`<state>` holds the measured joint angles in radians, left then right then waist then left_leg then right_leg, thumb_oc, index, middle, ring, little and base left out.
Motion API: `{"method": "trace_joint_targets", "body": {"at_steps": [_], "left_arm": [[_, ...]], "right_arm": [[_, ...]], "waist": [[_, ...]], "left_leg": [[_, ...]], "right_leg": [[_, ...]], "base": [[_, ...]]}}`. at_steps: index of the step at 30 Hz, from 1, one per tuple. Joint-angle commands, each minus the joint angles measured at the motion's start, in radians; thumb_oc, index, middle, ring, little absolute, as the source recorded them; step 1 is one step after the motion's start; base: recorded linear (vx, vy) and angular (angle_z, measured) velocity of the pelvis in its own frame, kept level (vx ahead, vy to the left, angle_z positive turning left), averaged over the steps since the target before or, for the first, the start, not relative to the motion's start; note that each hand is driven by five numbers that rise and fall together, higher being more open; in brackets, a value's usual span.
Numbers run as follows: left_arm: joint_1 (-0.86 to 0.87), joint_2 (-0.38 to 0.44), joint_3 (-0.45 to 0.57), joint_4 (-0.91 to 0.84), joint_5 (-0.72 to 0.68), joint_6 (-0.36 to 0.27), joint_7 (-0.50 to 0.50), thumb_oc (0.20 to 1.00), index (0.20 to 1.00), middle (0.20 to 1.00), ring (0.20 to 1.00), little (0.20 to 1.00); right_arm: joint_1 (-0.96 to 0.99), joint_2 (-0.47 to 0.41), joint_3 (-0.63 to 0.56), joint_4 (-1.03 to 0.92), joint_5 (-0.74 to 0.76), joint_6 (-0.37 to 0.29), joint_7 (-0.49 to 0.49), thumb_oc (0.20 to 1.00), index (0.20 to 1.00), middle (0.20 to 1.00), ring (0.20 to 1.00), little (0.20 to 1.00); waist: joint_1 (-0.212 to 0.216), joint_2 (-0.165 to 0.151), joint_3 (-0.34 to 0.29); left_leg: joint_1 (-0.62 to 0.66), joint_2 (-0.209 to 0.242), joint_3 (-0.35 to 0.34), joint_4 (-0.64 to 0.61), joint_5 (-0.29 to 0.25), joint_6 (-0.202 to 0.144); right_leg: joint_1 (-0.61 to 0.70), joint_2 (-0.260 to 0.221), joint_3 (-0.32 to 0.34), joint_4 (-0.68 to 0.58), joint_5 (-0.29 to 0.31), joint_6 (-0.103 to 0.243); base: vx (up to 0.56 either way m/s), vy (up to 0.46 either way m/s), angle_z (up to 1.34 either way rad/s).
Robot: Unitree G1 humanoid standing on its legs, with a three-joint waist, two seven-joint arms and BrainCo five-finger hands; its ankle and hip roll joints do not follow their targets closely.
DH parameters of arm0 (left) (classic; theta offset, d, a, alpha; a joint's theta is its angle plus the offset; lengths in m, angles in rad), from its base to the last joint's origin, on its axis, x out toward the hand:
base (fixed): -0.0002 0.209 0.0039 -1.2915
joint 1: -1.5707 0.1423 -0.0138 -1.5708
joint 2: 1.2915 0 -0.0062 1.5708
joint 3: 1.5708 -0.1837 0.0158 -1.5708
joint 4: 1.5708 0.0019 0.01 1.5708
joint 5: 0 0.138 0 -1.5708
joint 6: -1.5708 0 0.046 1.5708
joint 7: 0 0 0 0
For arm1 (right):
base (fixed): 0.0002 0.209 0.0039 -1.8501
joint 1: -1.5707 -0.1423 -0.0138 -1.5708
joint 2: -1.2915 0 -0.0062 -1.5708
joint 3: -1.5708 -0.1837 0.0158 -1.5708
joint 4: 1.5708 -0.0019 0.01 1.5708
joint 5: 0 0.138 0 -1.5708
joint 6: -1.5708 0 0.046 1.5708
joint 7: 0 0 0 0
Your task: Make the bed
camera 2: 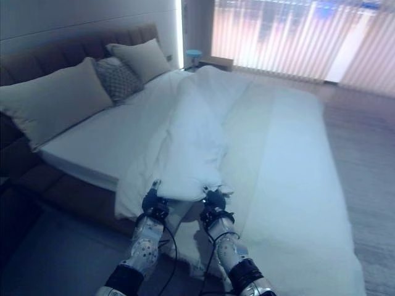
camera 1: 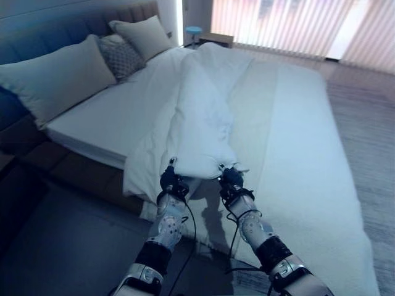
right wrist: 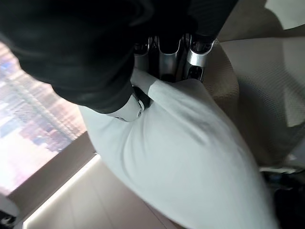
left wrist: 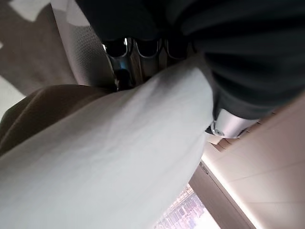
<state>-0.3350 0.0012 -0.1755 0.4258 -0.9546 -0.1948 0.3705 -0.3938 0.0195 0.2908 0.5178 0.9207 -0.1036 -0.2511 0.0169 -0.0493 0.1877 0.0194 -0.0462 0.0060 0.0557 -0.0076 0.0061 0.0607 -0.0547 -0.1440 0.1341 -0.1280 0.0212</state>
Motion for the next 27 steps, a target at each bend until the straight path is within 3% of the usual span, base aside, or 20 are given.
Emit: {"method": "trace_joint_targets", "body": {"at_steps": [1,4,6,7,8,9,10,12,13,14,16,17,18,19,20,21,22,25,26,27], "left_arm": [[-0.01,0.135,0.12,-0.11,0.048,-0.135,-0.02,0.2,0.2,0.2,0.2,0.2],[0.007,0.155,0.126,-0.118,0.07,-0.133,-0.015,0.2,0.2,0.2,0.2,0.2],[0.003,0.186,0.149,-0.113,0.085,-0.145,0.007,0.2,0.2,0.2,0.2,0.2],[0.002,0.186,0.15,-0.113,0.085,-0.145,0.008,0.2,0.2,0.2,0.2,0.2],[-0.006,0.208,0.161,-0.106,0.088,-0.151,0.015,0.2,0.2,0.2,0.2,0.2],[-0.007,0.208,0.162,-0.105,0.088,-0.151,0.015,0.2,0.2,0.2,0.2,0.2],[-0.025,0.233,0.163,-0.102,0.097,-0.158,0.022,0.2,0.2,0.2,0.2,0.2],[-0.031,0.239,0.168,-0.106,0.102,-0.163,0.027,0.2,0.2,0.2,0.2,0.2],[-0.03,0.242,0.172,-0.125,0.105,-0.171,0.023,0.2,0.2,0.2,0.2,0.2],[-0.031,0.243,0.158,-0.127,0.108,-0.167,0.005,0.2,0.2,0.2,0.2,0.2],[-0.028,0.255,0.145,-0.133,0.127,-0.174,0.01,0.2,0.2,0.2,0.2,0.2],[-0.042,0.269,0.139,-0.121,0.152,-0.162,0.029,0.2,0.2,0.2,0.2,0.2],[-0.037,0.27,0.144,-0.116,0.163,-0.164,0.029,0.2,0.2,0.2,0.2,0.2],[-0.037,0.27,0.144,-0.116,0.163,-0.164,0.029,0.2,0.2,0.2,0.2,0.2],[-0.036,0.268,0.149,-0.119,0.168,-0.163,0.016,0.2,0.2,0.2,0.2,0.2],[-0.036,0.268,0.15,-0.119,0.168,-0.163,0.016,0.2,0.2,0.2,0.2,0.2],[-0.033,0.269,0.156,-0.128,0.174,-0.158,0.018,0.2,0.2,0.2,0.2,0.2],[-0.025,0.267,0.171,-0.137,0.191,-0.151,0.031,0.2,0.2,0.2,0.2,0.2],[-0.014,0.256,0.177,-0.144,0.192,-0.144,0.03,0.2,0.2,0.2,0.2,0.2],[-0.014,0.256,0.177,-0.144,0.192,-0.144,0.03,0.2,0.2,0.2,0.2,0.2]], "right_arm": [[0.108,-0.187,-0.135,-0.029,0.003,-0.11,-0.058,0.2,0.2,0.2,0.2,0.2],[0.109,-0.184,-0.132,-0.024,0.007,-0.107,-0.053,0.2,0.2,0.2,0.2,0.2],[0.108,-0.179,-0.122,-0.013,0.014,-0.096,-0.05,0.2,0.2,0.2,0.2,0.2],[0.107,-0.179,-0.122,-0.013,0.014,-0.096,-0.05,0.2,0.2,0.2,0.2,0.2],[0.104,-0.18,-0.123,-0.016,0.027,-0.091,-0.049,0.2,0.2,0.2,0.2,0.2],[0.104,-0.18,-0.122,-0.015,0.028,-0.091,-0.049,0.2,0.2,0.2,0.2,0.2],[0.104,-0.176,-0.123,-0.027,0.044,-0.094,-0.051,0.2,0.2,0.2,0.2,0.2],[0.102,-0.167,-0.116,-0.033,0.047,-0.093,-0.046,0.2,0.2,0.2,0.2,0.2],[0.104,-0.16,-0.11,-0.041,0.045,-0.086,-0.036,0.2,0.2,0.2,0.2,0.2],[0.13,-0.152,-0.117,-0.059,0.034,-0.072,-0.024,0.2,0.2,0.2,0.2,0.2],[0.126,-0.152,-0.109,-0.053,0.025,-0.073,-0.026,0.2,0.2,0.2,0.2,0.2],[0.11,-0.126,-0.112,-0.032,0.042,-0.086,-0.034,0.2,0.2,0.2,0.2,0.2],[0.099,-0.113,-0.101,-0.021,0.045,-0.094,-0.031,0.2,0.2,0.2,0.2,0.2],[0.098,-0.113,-0.101,-0.02,0.045,-0.094,-0.031,0.2,0.2,0.2,0.2,0.2],[0.088,-0.114,-0.092,-0.011,0.052,-0.092,-0.016,0.2,0.2,0.2,0.2,0.2],[0.087,-0.114,-0.092,-0.01,0.053,-0.092,-0.015,0.2,0.2,0.2,0.2,0.2],[0.079,-0.109,-0.072,-0.009,0.059,-0.094,-0.001,0.2,0.2,0.2,0.2,0.2],[0.075,-0.105,-0.058,-0.014,0.061,-0.101,0.0,0.2,0.2,0.2,0.2,0.2],[0.08,-0.104,-0.052,-0.013,0.069,-0.103,0.007,0.2,0.2,0.2,0.2,0.2],[0.08,-0.104,-0.052,-0.013,0.069,-0.104,0.007,0.2,0.2,0.2,0.2,0.2]], "waist": [[0.009,-0.001,-0.053],[0.008,-0.005,-0.069],[0.013,-0.006,-0.08],[0.013,-0.005,-0.081],[0.008,0.007,-0.091],[0.01,0.008,-0.088],[0.014,0.019,-0.091],[0.023,0.019,-0.09],[0.03,0.015,-0.092],[0.022,-0.007,-0.092],[0.032,-0.012,-0.087],[0.047,0.009,-0.074],[0.05,0.018,-0.078],[0.048,0.017,-0.079],[0.038,0.027,-0.077],[0.038,0.027,-0.077],[0.047,0.028,-0.073],[0.053,0.019,-0.066],[0.051,0.009,-0.069],[0.052,0.009,-0.07]], "left_leg": [[-0.123,-0.015,0.055,0.084,0.012,-0.098],[-0.1,0.053,0.026,0.071,-0.01,-0.083],[-0.08,0.229,-0.042,0.034,0.056,-0.105],[-0.081,0.229,-0.042,0.029,0.06,-0.105],[-0.074,0.314,-0.054,-0.016,0.117,-0.133],[-0.064,0.316,-0.051,-0.026,0.12,-0.135],[-0.067,0.366,-0.08,-0.033,0.153,-0.173],[-0.058,0.351,-0.102,0.0,0.099,-0.185],[-0.049,0.312,-0.13,0.026,0.026,-0.187],[-0.064,0.243,-0.07,0.081,-0.066,-0.169],[-0.075,0.214,-0.044,0.101,-0.082,-0.149],[-0.069,0.209,0.01,0.068,-0.067,-0.136],[-0.057,0.198,0.026,0.037,-0.054,-0.127],[-0.058,0.196,0.025,0.033,-0.049,-0.127],[-0.028,0.155,0.041,-0.032,-0.021,-0.11],[-0.027,0.155,0.041,-0.037,-0.017,-0.111],[0.002,0.113,0.063,-0.077,-0.002,-0.099],[0.02,0.07,0.076,-0.102,0.015,-0.091],[0.037,0.036,0.078,-0.122,0.025,-0.088],[0.035,0.035,0.078,-0.123,0.027,-0.087]], "right_leg": [[0.012,0.0,-0.02,-0.117,0.085,0.056],[0.013,-0.037,-0.025,-0.131,0.093,0.077],[0.013,-0.113,-0.007,-0.101,0.068,0.109],[0.01,-0.112,-0.008,-0.101,0.069,0.109],[0.011,-0.15,0.01,-0.073,0.055,0.133],[0.013,-0.149,0.013,-0.068,0.051,0.132],[0.013,-0.202,0.038,-0.043,0.059,0.166],[0.0,-0.231,0.057,-0.041,0.085,0.179],[0.003,-0.27,0.07,-0.059,0.151,0.197],[0.012,-0.37,0.05,-0.101,0.364,0.208],[-0.031,-0.392,0.022,-0.1,0.419,0.189],[-0.062,-0.373,-0.085,-0.076,0.381,0.164],[-0.07,-0.345,-0.12,-0.053,0.344,0.159],[-0.072,-0.347,-0.12,-0.053,0.345,0.159],[-0.09,-0.227,-0.112,-0.003,0.231,0.127],[-0.091,-0.227,-0.111,-0.002,0.23,0.126],[-0.087,-0.148,-0.156,0.017,0.154,0.11],[-0.093,-0.071,-0.191,0.027,0.117,0.093],[-0.077,-0.001,-0.166,0.006,0.086,0.079],[-0.079,-0.001,-0.166,0.003,0.089,0.078]], "base": [[-0.14,0.231,0.69],[0.02,0.328,0.28],[0.14,0.459,-0.09],[0.19,0.563,0.05],[0.11,0.374,0.01],[0.22,0.858,0.06],[0.14,0.702,0.06],[0.11,0.588,-0.29],[0.12,0.795,-0.57],[0.08,1.007,-0.44],[-0.05,0.714,-0.43],[-0.1,0.703,-0.33],[-0.1,0.699,-0.27],[-0.01,0.72,-0.31],[0.0,0.451,-0.34],[0.0,0.77,-0.41],[-0.03,0.471,-0.38],[-0.03,0.373,-0.12],[-0.01,0.192,-0.02],[0.01,0.354,-0.06]]}}
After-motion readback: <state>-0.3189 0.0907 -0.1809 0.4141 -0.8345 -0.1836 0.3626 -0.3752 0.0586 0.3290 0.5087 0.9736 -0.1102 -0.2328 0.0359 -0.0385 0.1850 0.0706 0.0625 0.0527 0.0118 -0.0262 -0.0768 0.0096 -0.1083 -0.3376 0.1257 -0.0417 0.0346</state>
